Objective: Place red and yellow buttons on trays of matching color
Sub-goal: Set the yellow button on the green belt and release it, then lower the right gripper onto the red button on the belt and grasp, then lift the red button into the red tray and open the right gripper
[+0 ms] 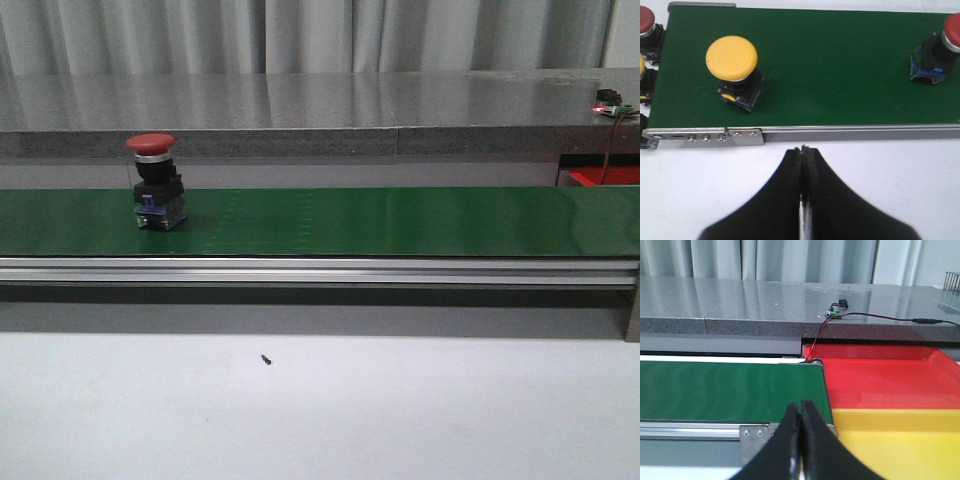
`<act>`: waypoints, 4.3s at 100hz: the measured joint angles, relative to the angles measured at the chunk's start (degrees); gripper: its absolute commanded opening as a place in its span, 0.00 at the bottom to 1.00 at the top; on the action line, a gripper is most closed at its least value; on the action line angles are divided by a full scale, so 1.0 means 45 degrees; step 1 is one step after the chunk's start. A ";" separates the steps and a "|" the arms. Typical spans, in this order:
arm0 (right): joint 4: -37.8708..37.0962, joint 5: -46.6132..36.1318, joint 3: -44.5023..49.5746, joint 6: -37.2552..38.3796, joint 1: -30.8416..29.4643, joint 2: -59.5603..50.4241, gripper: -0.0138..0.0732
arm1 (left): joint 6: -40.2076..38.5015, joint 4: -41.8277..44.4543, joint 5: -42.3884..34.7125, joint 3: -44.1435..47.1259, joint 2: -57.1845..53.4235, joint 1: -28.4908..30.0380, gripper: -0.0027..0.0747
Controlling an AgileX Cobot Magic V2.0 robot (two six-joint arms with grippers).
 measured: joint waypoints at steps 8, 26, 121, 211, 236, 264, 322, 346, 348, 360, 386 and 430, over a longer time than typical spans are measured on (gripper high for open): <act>0.0000 0.0000 0.0000 0.0000 0.0000 0.0000 0.02 | 0.0021 -0.0023 -0.0269 0.0257 -0.0490 -0.0372 0.01; 0.0000 0.0000 0.0000 0.0000 0.0000 0.0000 0.02 | 0.0021 -0.0047 -0.0452 0.0887 -0.1646 -0.1040 0.01; 0.0000 0.2024 -0.4308 0.0000 0.0000 0.5073 0.02 | 0.0067 -0.0096 -0.1213 0.5038 -0.8785 -0.1320 0.01; 0.0024 0.7134 -1.3381 0.0000 0.3858 1.4620 0.83 | 0.0088 -0.0113 -0.1279 0.5038 -0.9037 -0.1320 0.01; 0.0024 0.6894 -1.4104 0.0000 0.4298 1.5534 0.82 | 0.0088 -0.0113 -0.1279 0.5038 -0.9037 -0.1320 0.01; 0.0571 0.8420 -1.5667 0.0000 0.4420 1.6641 0.82 | 0.0088 -0.0113 -0.1279 0.5038 -0.9037 -0.1320 0.01; 0.0807 1.3660 -2.2608 0.0024 0.7475 2.2049 0.82 | 0.0092 -0.0113 -0.1289 0.5038 -0.9037 -0.1320 0.01; 0.1719 1.5135 -2.5437 -0.0141 0.7935 2.4323 0.82 | 0.0092 -0.0113 -0.1289 0.5038 -0.9037 -0.1320 0.01; 0.1787 1.5156 -2.5605 -0.0141 0.7938 2.4488 0.82 | 0.0092 -0.0113 -0.1289 0.5038 -0.9037 -0.1320 0.01; 0.1992 1.5217 -2.6241 -0.0190 0.7938 2.5291 0.82 | 0.0092 -0.0113 -0.1289 0.5038 -0.9037 -0.1320 0.01; 0.2070 1.5276 -2.6366 -0.0316 0.7938 2.6498 0.82 | 0.0092 -0.0113 -0.1289 0.5038 -0.9037 -0.1320 0.01; 0.2070 1.5276 -2.6366 -0.0344 0.7862 2.7319 0.34 | 0.0092 -0.0113 -0.1289 0.5038 -0.9037 -0.1320 0.01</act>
